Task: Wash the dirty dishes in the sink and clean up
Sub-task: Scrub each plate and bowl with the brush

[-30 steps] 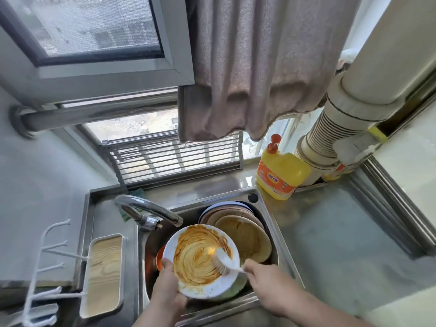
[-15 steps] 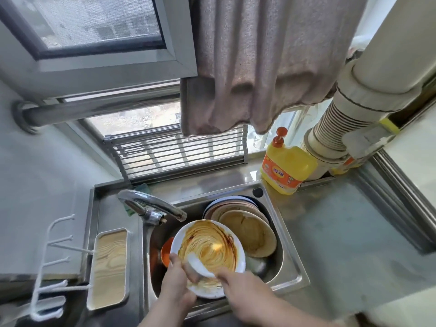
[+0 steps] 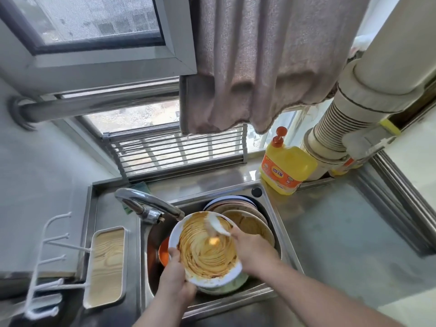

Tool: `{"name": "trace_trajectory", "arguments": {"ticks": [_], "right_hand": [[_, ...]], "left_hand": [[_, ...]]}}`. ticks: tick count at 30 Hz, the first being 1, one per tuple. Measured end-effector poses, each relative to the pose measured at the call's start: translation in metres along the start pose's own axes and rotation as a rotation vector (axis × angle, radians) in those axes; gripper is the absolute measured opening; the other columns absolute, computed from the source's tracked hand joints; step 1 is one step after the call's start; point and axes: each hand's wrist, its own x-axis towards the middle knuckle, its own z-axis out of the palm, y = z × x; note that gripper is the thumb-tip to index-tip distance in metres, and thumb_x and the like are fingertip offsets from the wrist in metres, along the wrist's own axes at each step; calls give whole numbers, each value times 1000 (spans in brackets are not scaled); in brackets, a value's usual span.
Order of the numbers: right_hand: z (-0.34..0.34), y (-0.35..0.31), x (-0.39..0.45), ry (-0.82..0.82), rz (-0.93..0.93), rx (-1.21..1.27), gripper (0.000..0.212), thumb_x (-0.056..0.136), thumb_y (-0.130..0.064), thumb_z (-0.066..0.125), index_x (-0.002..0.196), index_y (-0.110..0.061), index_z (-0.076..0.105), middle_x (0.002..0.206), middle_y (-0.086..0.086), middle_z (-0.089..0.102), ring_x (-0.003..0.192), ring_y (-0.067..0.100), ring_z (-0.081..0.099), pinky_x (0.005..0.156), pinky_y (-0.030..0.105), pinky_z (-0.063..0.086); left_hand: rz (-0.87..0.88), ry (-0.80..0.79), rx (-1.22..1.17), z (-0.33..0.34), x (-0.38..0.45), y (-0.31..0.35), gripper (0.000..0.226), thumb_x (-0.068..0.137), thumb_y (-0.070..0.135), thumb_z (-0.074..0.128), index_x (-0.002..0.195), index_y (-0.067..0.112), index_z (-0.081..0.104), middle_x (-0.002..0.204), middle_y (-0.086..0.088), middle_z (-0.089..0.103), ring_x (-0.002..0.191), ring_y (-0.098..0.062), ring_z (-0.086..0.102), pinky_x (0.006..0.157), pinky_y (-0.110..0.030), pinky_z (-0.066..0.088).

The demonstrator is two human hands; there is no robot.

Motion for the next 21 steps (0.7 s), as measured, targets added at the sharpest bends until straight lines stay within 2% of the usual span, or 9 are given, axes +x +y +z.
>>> {"name": "trace_trajectory", "arguments": {"ticks": [3, 5, 7, 9, 11, 13, 15, 18, 21], "right_hand": [[9, 28, -44, -48, 52, 23, 13, 105, -44, 32, 113, -36, 38, 100, 10, 67, 94, 38, 67, 79, 41, 53], [25, 7, -70, -155, 1, 63, 15, 104, -47, 32, 117, -43, 39, 110, 15, 68, 104, 35, 68, 87, 40, 52], [32, -31, -66, -199, -58, 97, 19, 105, -44, 32, 121, -44, 43, 115, 16, 68, 107, 35, 66, 91, 42, 52], [31, -48, -30, -122, -83, 65, 22, 108, -37, 30, 124, -42, 44, 116, 15, 68, 104, 37, 65, 88, 43, 53], [12, -31, 0, -30, 5, 6, 26, 107, -28, 28, 122, -45, 42, 111, 11, 68, 96, 37, 65, 82, 44, 55], [2, 4, -9, -37, 71, -68, 19, 105, -26, 29, 112, -40, 40, 104, 9, 68, 91, 36, 65, 75, 42, 54], [14, 23, -44, -80, 104, -31, 11, 106, -32, 30, 113, -35, 38, 106, 11, 68, 97, 36, 66, 79, 43, 52], [34, -9, -72, -194, 29, 109, 21, 104, -44, 32, 122, -45, 42, 120, 15, 69, 111, 34, 66, 93, 40, 51], [37, -42, -37, -122, -71, 82, 23, 109, -38, 29, 125, -41, 44, 115, 14, 69, 106, 36, 66, 88, 43, 52]], "left_hand": [[66, 13, 0, -8, 8, 14, 60, 110, 54, 28, 147, 11, 47, 119, -23, 67, 100, -37, 64, 97, -61, 50], [59, 40, 9, -8, 6, 14, 56, 108, 56, 30, 141, 15, 50, 129, -26, 65, 107, -42, 63, 102, -69, 46], [8, 92, 41, -6, 0, 4, 62, 104, 63, 35, 141, 16, 53, 133, -27, 65, 114, -46, 64, 86, -71, 54], [-42, 57, 29, -7, 2, -3, 68, 103, 66, 36, 146, 16, 53, 132, -27, 66, 117, -46, 65, 78, -65, 58], [-7, 40, 17, -1, 0, -2, 64, 106, 61, 33, 147, 15, 51, 128, -25, 69, 111, -41, 67, 84, -62, 57], [58, 27, 37, 0, -1, 7, 58, 109, 55, 29, 147, 16, 49, 127, -22, 69, 105, -37, 67, 94, -60, 52], [93, 8, 45, -3, 3, 17, 53, 110, 51, 28, 146, 17, 48, 126, -21, 68, 105, -37, 67, 98, -63, 49], [131, 69, 118, 1, -2, 11, 45, 110, 49, 32, 142, 23, 49, 122, -21, 68, 100, -39, 68, 90, -64, 53], [121, 95, 122, 2, -10, -2, 43, 112, 46, 30, 145, 26, 48, 116, -21, 68, 100, -41, 67, 99, -70, 49]]}}
